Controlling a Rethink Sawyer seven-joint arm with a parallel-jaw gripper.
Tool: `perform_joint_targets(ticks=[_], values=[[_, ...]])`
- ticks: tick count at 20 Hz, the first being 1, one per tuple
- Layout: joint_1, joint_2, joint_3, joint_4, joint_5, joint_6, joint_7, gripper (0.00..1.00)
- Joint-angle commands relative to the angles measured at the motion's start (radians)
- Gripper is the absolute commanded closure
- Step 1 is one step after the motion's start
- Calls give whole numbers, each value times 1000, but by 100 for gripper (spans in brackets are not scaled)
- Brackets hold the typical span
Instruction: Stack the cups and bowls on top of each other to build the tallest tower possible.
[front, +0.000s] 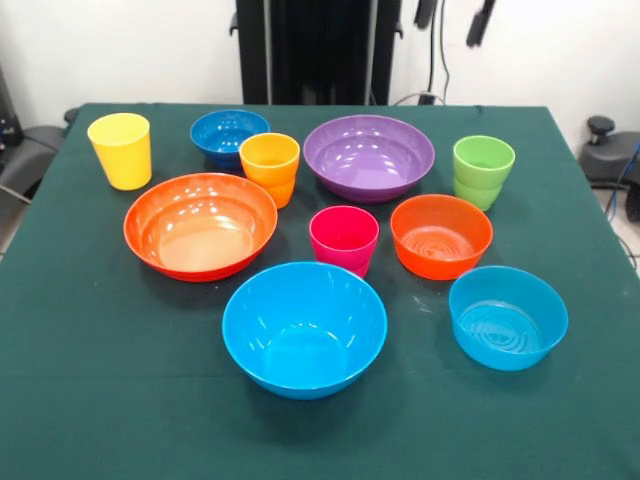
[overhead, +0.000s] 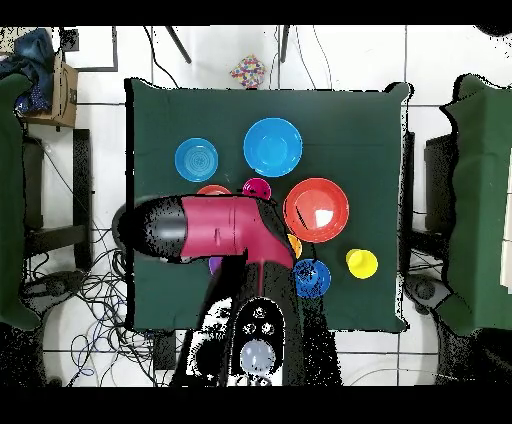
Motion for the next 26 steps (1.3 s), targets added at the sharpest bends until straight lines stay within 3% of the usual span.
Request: perform_joint_targets(ticks=[1, 9, 13, 16, 26], values=[[-19, 219, 172, -266, -86, 85, -164, 0], [-53, 310, 233, -385, -58, 139, -181, 0], [-59, 351, 239, -393, -93, 92, -194, 0], [-79, 335, 256, -357, -102, 59, -225, 0], [-47, 369, 216, -441, -103, 138, -111, 0]])
